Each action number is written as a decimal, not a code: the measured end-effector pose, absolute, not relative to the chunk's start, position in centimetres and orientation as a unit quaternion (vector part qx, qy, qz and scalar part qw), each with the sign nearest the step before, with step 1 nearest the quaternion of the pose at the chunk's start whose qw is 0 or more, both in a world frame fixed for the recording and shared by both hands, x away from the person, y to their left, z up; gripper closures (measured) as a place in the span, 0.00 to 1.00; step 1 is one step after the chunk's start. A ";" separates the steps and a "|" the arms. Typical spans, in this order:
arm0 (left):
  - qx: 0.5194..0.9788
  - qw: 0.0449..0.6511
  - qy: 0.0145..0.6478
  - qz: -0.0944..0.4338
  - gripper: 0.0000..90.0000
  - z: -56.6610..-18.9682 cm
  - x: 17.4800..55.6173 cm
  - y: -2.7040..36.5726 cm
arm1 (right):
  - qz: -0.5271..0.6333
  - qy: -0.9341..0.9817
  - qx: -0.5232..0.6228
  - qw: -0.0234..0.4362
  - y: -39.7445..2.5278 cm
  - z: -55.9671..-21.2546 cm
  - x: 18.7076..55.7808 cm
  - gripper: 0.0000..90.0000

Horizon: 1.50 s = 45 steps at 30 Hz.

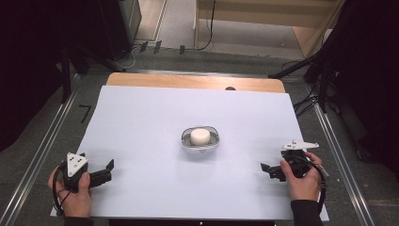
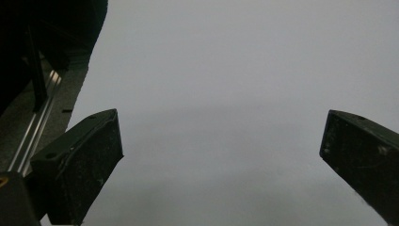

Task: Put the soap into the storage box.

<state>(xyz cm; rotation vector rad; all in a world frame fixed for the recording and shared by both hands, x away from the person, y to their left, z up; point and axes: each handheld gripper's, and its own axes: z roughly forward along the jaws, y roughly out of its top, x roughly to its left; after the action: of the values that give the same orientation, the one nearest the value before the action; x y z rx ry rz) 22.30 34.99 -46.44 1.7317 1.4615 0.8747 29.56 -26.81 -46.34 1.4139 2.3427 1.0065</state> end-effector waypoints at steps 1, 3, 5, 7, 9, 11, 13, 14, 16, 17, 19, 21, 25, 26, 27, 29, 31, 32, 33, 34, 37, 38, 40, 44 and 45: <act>0.668 0.348 0.564 0.338 0.00 -46.4 22.3 35.0 | 0.342 0.797 0.484 0.113 -27.1 -46.5 29.4 0.00; 0.668 0.348 0.564 0.338 0.00 -46.4 22.3 35.0 | 0.345 0.793 0.490 0.113 -27.9 -46.7 29.0 0.00; 0.668 0.348 0.564 0.338 0.00 -46.4 22.3 35.0 | 0.352 0.787 0.494 0.112 -28.4 -46.8 28.8 0.00; 0.668 0.348 0.564 0.338 0.00 -46.4 22.3 35.0 | 0.354 0.785 0.496 0.111 -28.7 -46.9 28.7 0.00; 0.668 0.347 0.564 0.338 0.00 -46.4 22.3 35.0 | 0.357 0.779 0.503 0.109 -29.3 -47.1 28.5 0.00; 0.668 0.347 0.565 0.338 0.00 -46.4 22.3 35.0 | 0.358 0.777 0.506 0.112 -29.8 -47.2 28.3 0.00; 0.669 0.347 0.564 0.338 0.00 -46.4 22.3 35.0 | 0.360 0.773 0.509 0.114 -30.4 -47.3 28.0 0.00; 0.669 0.347 0.564 0.338 0.00 -46.4 22.3 34.9 | 0.361 0.771 0.511 0.116 -30.6 -47.3 27.9 0.00; 0.668 0.348 0.564 0.339 0.00 -46.4 22.3 34.9 | 0.362 0.766 0.517 0.124 -31.1 -47.3 27.3 0.00; 0.668 0.348 0.564 0.339 0.00 -46.4 22.3 34.9 | 0.362 0.766 0.517 0.124 -31.1 -47.3 27.3 0.00; 0.669 0.347 0.563 0.339 0.00 -46.4 22.3 34.9 | 0.360 0.766 0.518 0.126 -31.3 -47.3 26.9 0.00; 0.669 0.347 0.564 0.339 0.00 -46.4 22.3 34.9 | 0.360 0.764 0.520 0.127 -31.7 -47.4 26.7 0.00; 0.669 0.347 0.564 0.338 0.00 -46.4 22.3 34.9 | 0.365 0.757 0.528 0.124 -32.5 -47.7 26.1 0.00; 0.669 0.347 0.564 0.338 0.00 -46.4 22.3 34.9 | 0.363 0.756 0.530 0.125 -32.7 -47.7 26.0 0.00; 0.669 0.347 0.564 0.339 0.00 -46.4 22.3 34.9 | 0.362 0.756 0.530 0.127 -32.8 -47.8 25.9 0.00; 0.669 0.347 0.564 0.339 0.00 -46.4 22.3 34.9 | 0.362 0.756 0.531 0.126 -33.0 -47.8 25.6 0.00; 0.669 0.347 0.564 0.339 0.00 -46.4 22.3 34.9 | 0.364 0.754 0.532 0.127 -33.2 -47.9 25.3 0.00; 0.669 0.347 0.564 0.339 0.00 -46.4 22.3 34.9 | 0.366 0.752 0.534 0.126 -33.3 -47.9 25.2 0.00; 0.669 0.347 0.564 0.339 0.00 -46.4 22.3 34.9 | 0.368 0.749 0.536 0.125 -33.5 -47.9 25.1 0.00; 0.669 0.347 0.564 0.339 0.00 -46.4 22.3 34.9 | 0.370 0.747 0.538 0.124 -33.7 -48.0 25.0 0.00; 0.669 0.347 0.564 0.339 0.00 -46.4 22.3 34.9 | 0.376 0.744 0.539 0.125 -34.1 -48.1 24.8 0.00; 0.668 0.347 0.564 0.339 0.00 -46.4 22.3 34.9 | 0.377 0.743 0.539 0.125 -34.2 -48.1 24.8 0.00; 0.668 0.348 0.564 0.339 0.00 -46.4 22.3 34.9 | 0.377 0.740 0.543 0.125 -34.3 -48.1 24.6 0.00; 0.668 0.348 0.564 0.339 0.00 -46.4 22.3 35.0 | 0.382 0.736 0.546 0.123 -34.7 -48.2 24.4 0.00; 0.668 0.347 0.564 0.339 0.00 -46.4 22.3 35.0 | 0.382 0.736 0.545 0.124 -34.8 -48.2 24.4 0.00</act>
<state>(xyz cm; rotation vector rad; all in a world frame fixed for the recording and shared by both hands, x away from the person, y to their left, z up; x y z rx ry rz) 22.28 34.96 -46.43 1.7326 1.4632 0.8782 24.39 -34.81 -48.23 1.5896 2.1459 1.1147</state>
